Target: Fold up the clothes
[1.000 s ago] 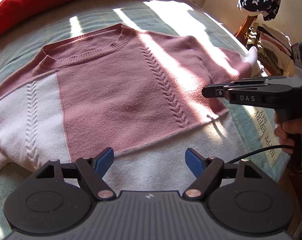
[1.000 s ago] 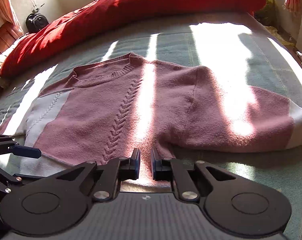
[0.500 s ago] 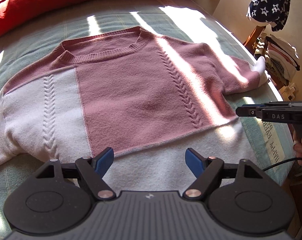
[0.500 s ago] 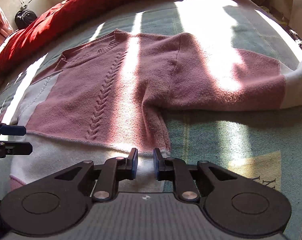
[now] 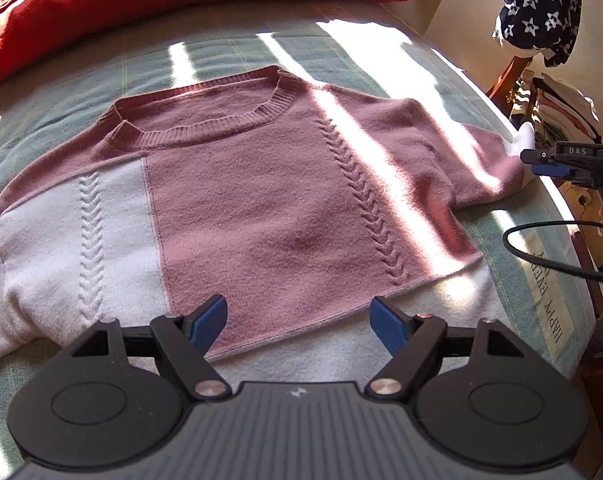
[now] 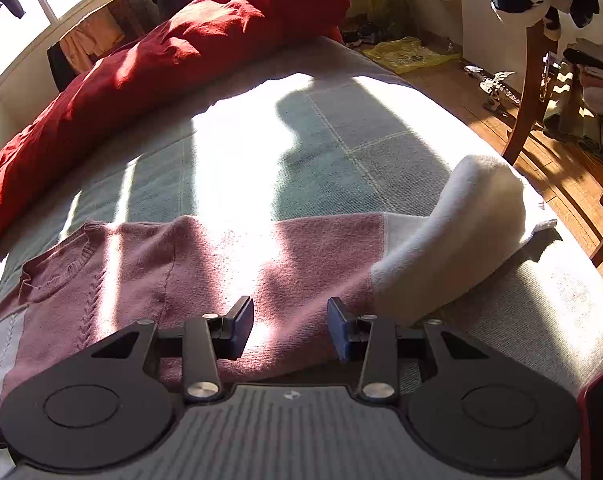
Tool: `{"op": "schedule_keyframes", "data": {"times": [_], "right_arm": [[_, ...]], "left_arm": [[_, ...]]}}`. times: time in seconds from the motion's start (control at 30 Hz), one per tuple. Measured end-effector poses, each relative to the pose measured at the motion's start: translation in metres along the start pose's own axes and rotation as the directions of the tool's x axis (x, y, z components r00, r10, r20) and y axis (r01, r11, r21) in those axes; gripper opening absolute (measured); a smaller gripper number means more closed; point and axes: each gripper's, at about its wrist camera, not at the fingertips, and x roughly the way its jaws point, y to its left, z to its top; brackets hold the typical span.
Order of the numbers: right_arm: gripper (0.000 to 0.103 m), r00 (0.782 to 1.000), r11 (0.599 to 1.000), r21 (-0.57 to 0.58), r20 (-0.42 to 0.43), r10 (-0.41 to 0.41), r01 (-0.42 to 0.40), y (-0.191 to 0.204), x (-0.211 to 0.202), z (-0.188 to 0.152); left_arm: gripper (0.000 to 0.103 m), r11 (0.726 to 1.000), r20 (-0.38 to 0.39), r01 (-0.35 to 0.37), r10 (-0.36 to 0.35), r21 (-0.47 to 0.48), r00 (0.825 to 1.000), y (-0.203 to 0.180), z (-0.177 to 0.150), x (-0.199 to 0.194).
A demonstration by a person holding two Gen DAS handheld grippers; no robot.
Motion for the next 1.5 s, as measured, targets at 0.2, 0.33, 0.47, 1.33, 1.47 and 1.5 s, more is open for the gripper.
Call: {"op": "schedule_keyframes", "data": {"times": [0.2,0.33,0.47,1.33,1.47,1.5], "right_arm": [[0.045,0.998,0.95,0.312,0.044,-0.041,0.026,-0.101,0.014,0.018],[0.047,0.997,0.891,0.453,0.08,-0.015,-0.023,-0.144,0.028,0.024],[0.049,0.997,0.844,0.534,0.08,-0.003,-0.041,-0.169,0.048,0.025],[0.036,0.991,0.98,0.155,0.02,-0.129,0.125,-0.098,0.015,0.043],[0.036,0.975,0.975,-0.053,-0.052,-0.217,0.214,-0.074,0.051,0.031],[0.037,0.965,0.964,-0.058,-0.04,-0.26,0.258,-0.073,0.05,0.032]], "left_arm": [[0.079,0.999,-0.01,0.014,-0.013,0.043,1.0,-0.014,0.01,0.009],[0.079,0.997,-0.028,0.022,-0.02,0.068,0.999,-0.024,0.011,0.016],[0.079,0.997,-0.038,0.027,-0.024,0.078,0.999,-0.031,0.014,0.021],[0.079,0.995,-0.044,0.027,-0.023,0.097,0.999,-0.045,0.014,0.022],[0.079,0.995,-0.035,0.013,-0.009,0.098,0.999,-0.042,0.012,0.019],[0.079,0.995,-0.032,0.006,-0.002,0.098,0.999,-0.041,0.011,0.018]]}}
